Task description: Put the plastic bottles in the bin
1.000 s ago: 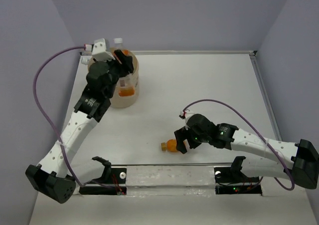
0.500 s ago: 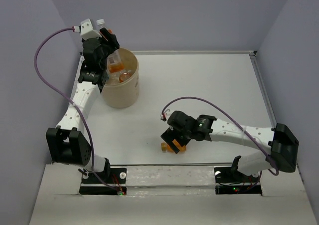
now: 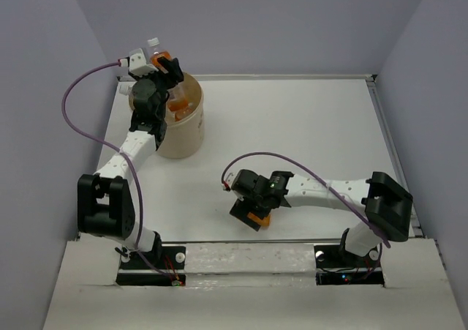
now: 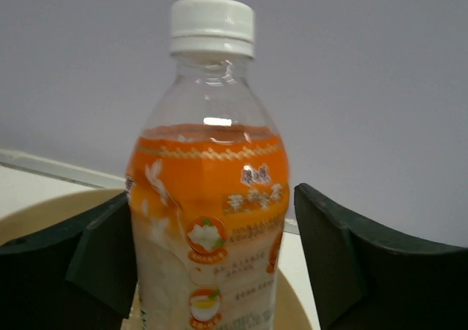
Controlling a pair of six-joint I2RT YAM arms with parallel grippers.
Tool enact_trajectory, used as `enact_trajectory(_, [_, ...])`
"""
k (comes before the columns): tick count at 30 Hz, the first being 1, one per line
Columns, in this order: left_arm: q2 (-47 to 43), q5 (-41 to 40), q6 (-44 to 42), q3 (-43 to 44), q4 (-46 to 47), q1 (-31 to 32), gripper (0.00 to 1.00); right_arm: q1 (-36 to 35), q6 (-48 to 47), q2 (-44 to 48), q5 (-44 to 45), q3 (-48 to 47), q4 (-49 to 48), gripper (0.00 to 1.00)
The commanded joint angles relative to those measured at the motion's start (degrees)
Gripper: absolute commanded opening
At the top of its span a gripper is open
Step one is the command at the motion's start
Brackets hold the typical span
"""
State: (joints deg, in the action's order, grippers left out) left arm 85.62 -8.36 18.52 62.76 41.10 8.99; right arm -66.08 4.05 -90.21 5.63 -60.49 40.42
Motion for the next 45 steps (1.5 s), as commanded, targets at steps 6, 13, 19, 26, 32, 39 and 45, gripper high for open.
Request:
enact_trajectory(6, [-1.16, -5.17, -3.76, -5.63, 6.89, 2.87, 0.99, -0.27, -3.09, -3.83, -1.85, -1.39, -3.59, 0.97])
enact_trajectory(13, [-9.23, -4.21, -4.11, -3.44, 3.11, 2.87, 0.99, -0.27, -3.44, -5.67, -3.78, -1.03, -8.43, 0.74])
enact_trajectory(19, [-15.56, -6.14, -5.25, -3.61, -1.20, 2.87, 0.99, -0.27, -2.39, -3.13, -1.76, -0.42, -10.89, 0.45])
enact_trajectory(26, [-24.53, -5.44, -4.46, -2.30, -8.75, 2.78, 0.99, -0.27, -2.91, 4.34, 2.54, -7.35, -12.82, 0.39])
enact_trajectory(32, [-37.18, -3.07, 2.02, -1.32, -21.66, 2.78, 0.99, -0.27, -3.44, 2.16, 5.09, -22.11, -20.97, 0.36])
enact_trajectory(39, [-56.53, -2.80, 4.24, -13.79, -37.04, 2.78, 0.99, -0.27, -9.67, -10.14, 11.33, -39.44, -37.78, 0.35])
enact_trajectory(45, [-74.52, -13.07, 4.24, -18.37, -50.14, 2.78, 0.99, 3.84, -12.76, -26.99, 11.52, -59.10, -45.96, 0.35])
